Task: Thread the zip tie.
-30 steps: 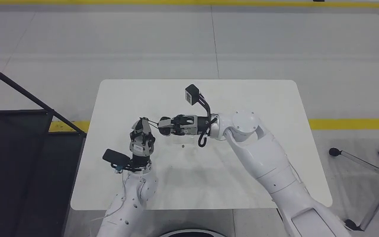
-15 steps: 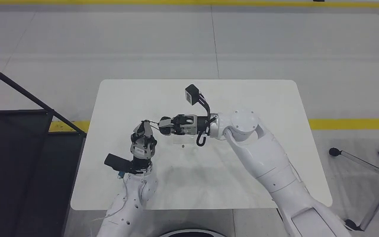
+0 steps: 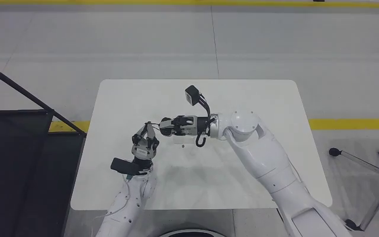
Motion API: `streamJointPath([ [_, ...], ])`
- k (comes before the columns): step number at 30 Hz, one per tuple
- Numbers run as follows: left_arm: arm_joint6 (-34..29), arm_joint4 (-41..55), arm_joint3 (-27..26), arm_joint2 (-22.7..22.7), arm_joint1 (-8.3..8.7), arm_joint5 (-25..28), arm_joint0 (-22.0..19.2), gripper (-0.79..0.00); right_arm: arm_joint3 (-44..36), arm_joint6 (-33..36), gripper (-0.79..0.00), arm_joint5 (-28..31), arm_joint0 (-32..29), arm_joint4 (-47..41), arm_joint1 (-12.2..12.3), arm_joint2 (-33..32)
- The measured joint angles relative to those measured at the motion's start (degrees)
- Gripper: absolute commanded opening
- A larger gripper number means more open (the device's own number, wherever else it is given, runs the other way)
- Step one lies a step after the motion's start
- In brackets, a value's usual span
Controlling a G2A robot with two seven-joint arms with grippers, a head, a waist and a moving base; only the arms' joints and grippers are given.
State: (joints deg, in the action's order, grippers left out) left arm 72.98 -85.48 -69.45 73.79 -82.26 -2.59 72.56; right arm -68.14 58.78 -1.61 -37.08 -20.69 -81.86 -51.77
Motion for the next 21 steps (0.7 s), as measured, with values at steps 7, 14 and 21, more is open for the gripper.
streamJointPath([
  [7,0.78,-0.52,1.12,-0.01,-0.18,-3.29,-0.66,-0.785,-0.55,0.25,-0.785,0.37,-0.37,0.19,0.18,-0.47],
  [14,0.27,0.41,0.79,0.14,-0.3,-3.93,-0.72,-0.785,-1.32,1.51,-0.785,1.13,-0.53,1.7,0.52,-0.77],
  [21,-3.73,1.61,-0.46,-0.12,-0.26,-1.0,0.16,-0.785,-2.92,2.73,-0.785,2.58,-1.35,3.55,1.14,-1.71],
])
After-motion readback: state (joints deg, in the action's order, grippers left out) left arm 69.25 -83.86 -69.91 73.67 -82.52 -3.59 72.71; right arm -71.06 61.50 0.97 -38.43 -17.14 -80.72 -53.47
